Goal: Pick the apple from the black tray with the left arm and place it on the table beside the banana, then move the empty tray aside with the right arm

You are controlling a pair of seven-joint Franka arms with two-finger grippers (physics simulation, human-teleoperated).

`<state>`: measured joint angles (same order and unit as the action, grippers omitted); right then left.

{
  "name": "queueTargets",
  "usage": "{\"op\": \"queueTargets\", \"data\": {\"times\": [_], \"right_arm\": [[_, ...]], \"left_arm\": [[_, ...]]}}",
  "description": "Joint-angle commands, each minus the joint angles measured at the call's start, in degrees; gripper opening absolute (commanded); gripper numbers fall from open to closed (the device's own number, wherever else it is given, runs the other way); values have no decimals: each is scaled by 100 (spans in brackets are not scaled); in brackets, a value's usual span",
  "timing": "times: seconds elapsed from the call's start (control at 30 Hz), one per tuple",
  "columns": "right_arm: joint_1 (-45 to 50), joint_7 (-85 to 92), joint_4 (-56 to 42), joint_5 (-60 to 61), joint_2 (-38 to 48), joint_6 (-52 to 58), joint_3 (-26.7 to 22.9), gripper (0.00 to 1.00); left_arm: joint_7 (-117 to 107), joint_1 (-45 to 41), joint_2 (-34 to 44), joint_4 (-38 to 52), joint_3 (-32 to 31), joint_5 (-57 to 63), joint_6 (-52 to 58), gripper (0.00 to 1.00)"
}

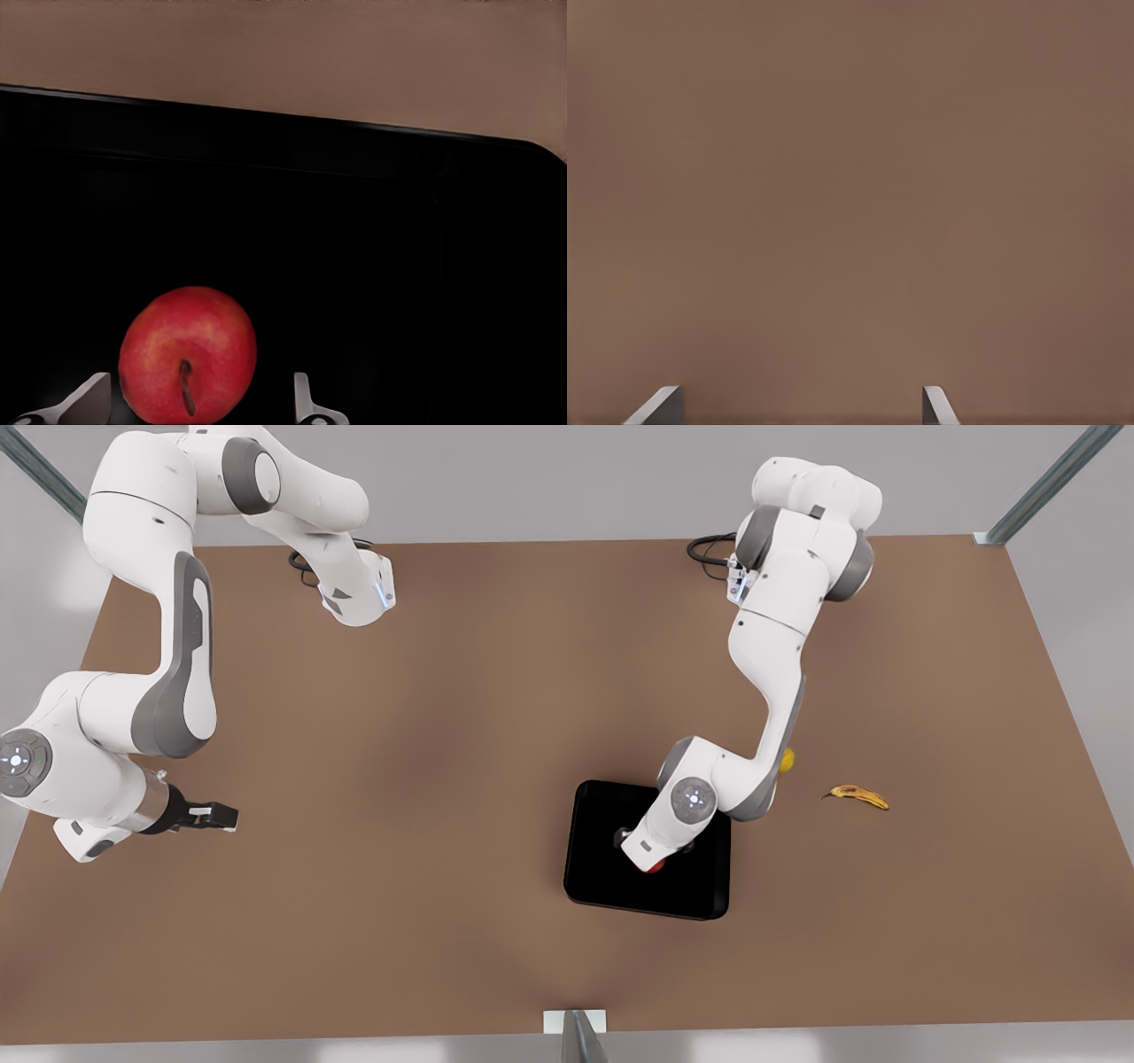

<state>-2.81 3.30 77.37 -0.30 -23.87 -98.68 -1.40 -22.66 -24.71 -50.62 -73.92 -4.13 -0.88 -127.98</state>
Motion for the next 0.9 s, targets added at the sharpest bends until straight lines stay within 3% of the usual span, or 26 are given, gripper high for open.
{"op": "queueTargets", "data": {"times": [0.0, 0.07, 0.6, 0.63, 0.67, 0.8, 0.87], "right_arm": [[0, 21, -3, 4, 5, 16, 0, 100], [0, 21, -3, 4, 5, 16, 0, 100], [0, 21, -3, -5, -3, 16, 0, 100], [0, 21, -3, -5, 5, 16, 0, 100], [0, 21, -3, -5, -3, 16, 0, 100], [0, 21, -3, -5, -3, 16, 0, 100], [0, 21, -3, -5, -3, 16, 35, 100]], "left_arm": [[-354, 1, -10, -17, 8, 35, -298, 100], [-19, 1, -1, -44, 44, 466, -227, 100], [-63, -8, -317, -114, 26, 457, -245, 100], [-89, -8, -317, -114, 26, 457, -245, 92], [-98, -8, -317, -114, 26, 431, -245, 67], [-98, 28, -221, -96, 26, 422, -227, 57], [-54, 63, 139, -105, 52, 439, 343, 59]]}}
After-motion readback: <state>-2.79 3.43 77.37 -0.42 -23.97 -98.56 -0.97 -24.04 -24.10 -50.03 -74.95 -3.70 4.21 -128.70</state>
